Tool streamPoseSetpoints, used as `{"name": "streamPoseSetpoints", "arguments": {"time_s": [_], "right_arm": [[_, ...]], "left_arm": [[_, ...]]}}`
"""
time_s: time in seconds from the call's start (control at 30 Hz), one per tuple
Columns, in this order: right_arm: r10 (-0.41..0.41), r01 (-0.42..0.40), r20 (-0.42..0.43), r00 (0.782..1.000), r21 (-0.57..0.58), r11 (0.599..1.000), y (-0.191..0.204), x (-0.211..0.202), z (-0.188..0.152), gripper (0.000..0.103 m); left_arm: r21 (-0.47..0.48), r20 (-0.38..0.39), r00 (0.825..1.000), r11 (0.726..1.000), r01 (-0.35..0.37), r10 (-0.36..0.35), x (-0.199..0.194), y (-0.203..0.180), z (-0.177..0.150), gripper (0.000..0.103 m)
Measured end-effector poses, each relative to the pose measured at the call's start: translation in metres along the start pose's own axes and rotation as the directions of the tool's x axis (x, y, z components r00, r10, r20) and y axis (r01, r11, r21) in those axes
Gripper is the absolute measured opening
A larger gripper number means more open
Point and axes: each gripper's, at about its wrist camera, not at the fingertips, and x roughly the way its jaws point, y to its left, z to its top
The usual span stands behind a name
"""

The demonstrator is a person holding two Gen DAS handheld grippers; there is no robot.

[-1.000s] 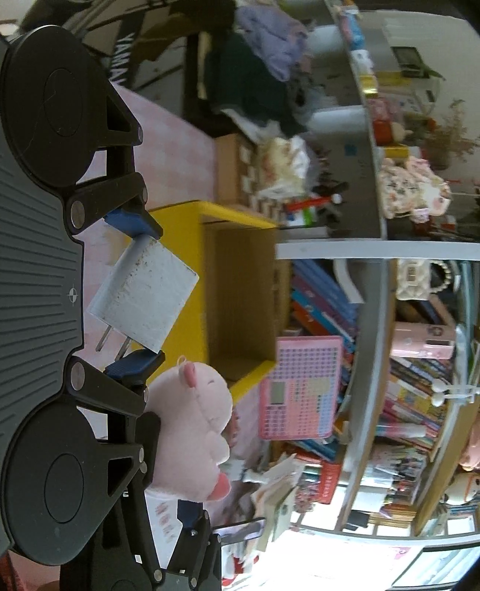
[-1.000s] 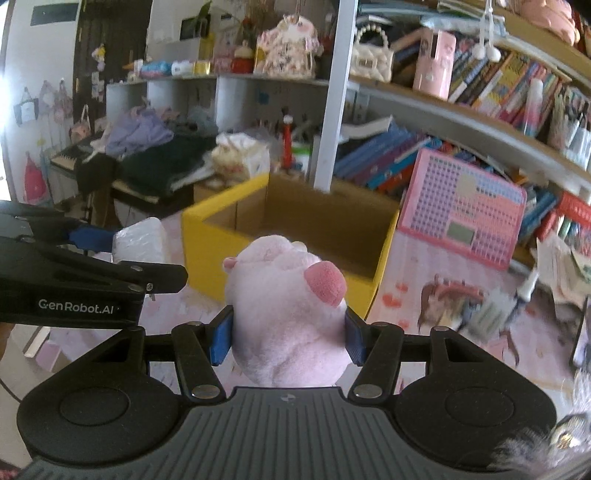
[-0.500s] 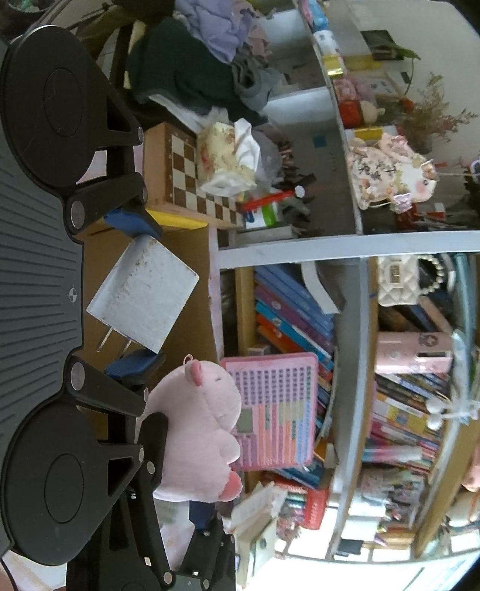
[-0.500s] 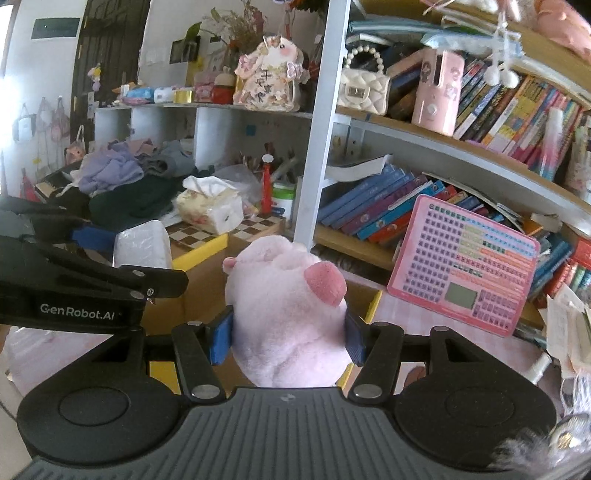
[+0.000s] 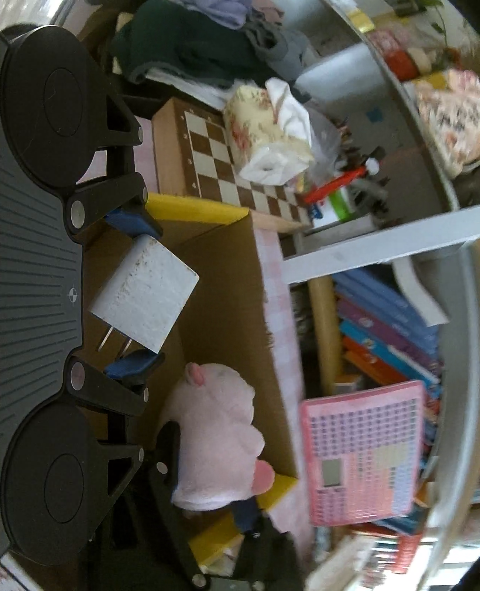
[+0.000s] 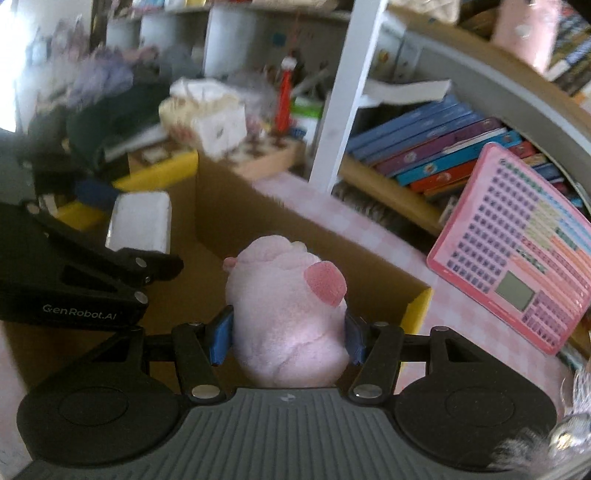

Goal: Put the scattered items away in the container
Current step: 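Carry the adapter and pig with both tools over the yellow box, then open both tools to drop the adapter and pig into the box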

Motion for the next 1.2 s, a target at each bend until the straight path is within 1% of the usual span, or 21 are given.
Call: {"name": "streamPoseSetpoints", "arguments": {"time_s": [0.1,0.23,0.33,0.53,0.6,0.63,0.67,0.77,0.8,0.93,1.07,1.2], "right_arm": [[0.003,-0.006,-0.061,0.998,-0.049,0.999,-0.001,0.015,0.005,0.057],[0.024,-0.037,-0.132,0.991,-0.094,0.995,0.004,0.025,0.009,0.058],[0.014,-0.033,-0.143,0.99,-0.133,0.991,0.008,0.026,0.009,0.058],[-0.004,-0.018,-0.141,0.99,-0.154,0.988,0.011,0.026,0.009,0.062],[-0.019,-0.002,-0.128,0.992,-0.163,0.987,0.013,0.025,0.009,0.072],[-0.022,0.002,-0.122,0.992,-0.165,0.986,0.013,0.024,0.01,0.075],[-0.025,0.006,-0.113,0.993,-0.166,0.986,0.013,0.022,0.01,0.079],[-0.044,0.032,-0.073,0.996,-0.151,0.988,0.012,0.016,0.009,0.084],[-0.047,0.038,-0.062,0.997,-0.142,0.989,0.011,0.013,0.009,0.086],[-0.052,0.051,-0.009,0.999,-0.117,0.992,0.008,-0.007,0.01,0.087],[-0.06,0.063,0.044,0.997,-0.084,0.994,0.007,-0.032,0.011,0.09],[-0.071,0.076,0.094,0.993,-0.052,0.996,0.012,-0.058,0.011,0.091]], "left_arm": [[0.038,-0.049,0.999,0.999,0.009,-0.008,0.014,-0.003,0.005,0.065],[0.085,-0.09,0.996,0.996,0.017,-0.009,0.023,-0.007,0.009,0.065],[0.122,-0.113,0.993,0.993,0.0,0.013,0.027,-0.013,0.009,0.065],[0.144,-0.132,0.99,0.989,-0.024,0.044,0.029,-0.015,0.01,0.066],[0.141,-0.128,0.991,0.99,-0.03,0.048,0.028,-0.014,0.01,0.068],[0.137,-0.124,0.991,0.99,-0.032,0.049,0.027,-0.014,0.01,0.073],[0.129,-0.117,0.992,0.991,-0.033,0.048,0.026,-0.013,0.01,0.073],[0.099,-0.087,0.995,0.995,-0.028,0.037,0.018,-0.009,0.009,0.073],[0.09,-0.074,0.997,0.995,-0.03,0.037,0.015,-0.008,0.009,0.075],[0.051,-0.01,1.0,0.998,-0.028,0.029,-0.005,-0.003,0.008,0.082],[0.021,0.05,0.998,1.0,-0.023,0.022,-0.029,0.001,0.007,0.083],[0.004,0.111,0.993,1.0,-0.026,0.025,-0.056,0.005,0.003,0.084]]}}
